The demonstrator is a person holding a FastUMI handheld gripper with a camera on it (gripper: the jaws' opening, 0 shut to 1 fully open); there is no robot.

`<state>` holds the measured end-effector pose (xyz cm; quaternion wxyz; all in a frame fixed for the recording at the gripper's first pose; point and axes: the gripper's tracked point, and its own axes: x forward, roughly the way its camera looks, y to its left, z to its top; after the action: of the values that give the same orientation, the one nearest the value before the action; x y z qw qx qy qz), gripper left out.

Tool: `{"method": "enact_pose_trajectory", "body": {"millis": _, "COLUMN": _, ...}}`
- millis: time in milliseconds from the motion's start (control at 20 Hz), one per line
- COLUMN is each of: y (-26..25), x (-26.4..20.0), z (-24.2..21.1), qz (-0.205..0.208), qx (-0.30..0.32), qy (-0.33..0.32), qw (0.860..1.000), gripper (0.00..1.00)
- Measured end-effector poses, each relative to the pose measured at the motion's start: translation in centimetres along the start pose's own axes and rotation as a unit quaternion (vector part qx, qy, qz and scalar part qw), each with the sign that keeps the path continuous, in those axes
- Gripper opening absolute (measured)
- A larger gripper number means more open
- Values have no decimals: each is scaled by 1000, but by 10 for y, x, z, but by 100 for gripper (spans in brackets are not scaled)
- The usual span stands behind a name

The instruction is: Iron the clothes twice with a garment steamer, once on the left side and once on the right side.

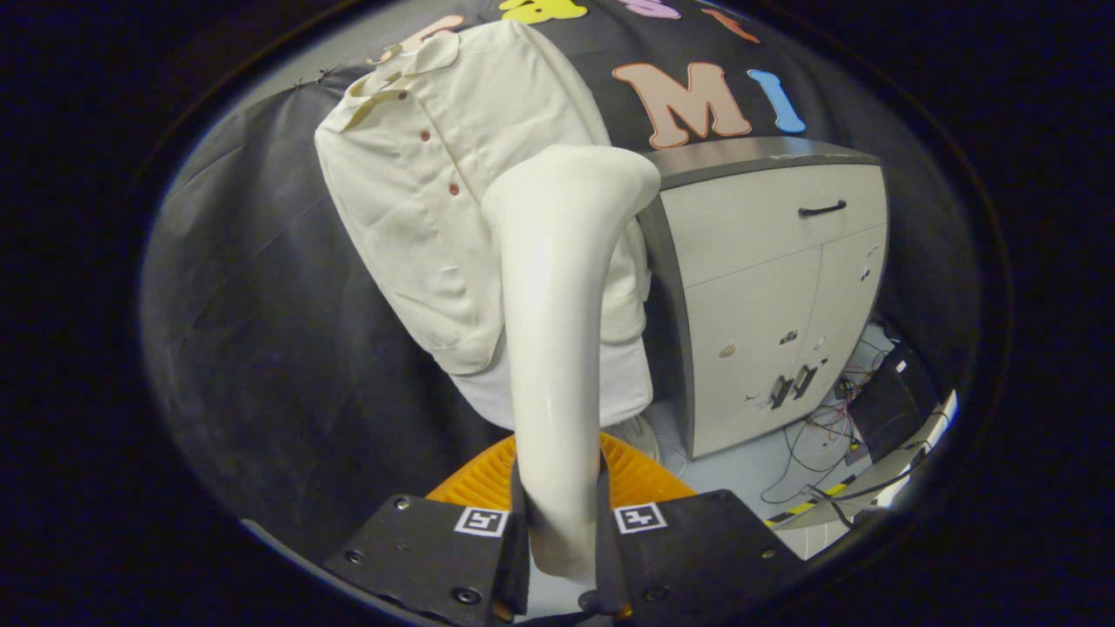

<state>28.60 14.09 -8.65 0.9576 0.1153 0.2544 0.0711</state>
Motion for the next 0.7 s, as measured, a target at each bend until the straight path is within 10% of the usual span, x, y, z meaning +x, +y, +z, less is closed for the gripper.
{"method": "enact_pose_trajectory", "body": {"millis": 700, "y": 22, "x": -180, "z": -48, "qz": -4, "qx": -23, "qy": -89, "qw": 996, "gripper": 30}}
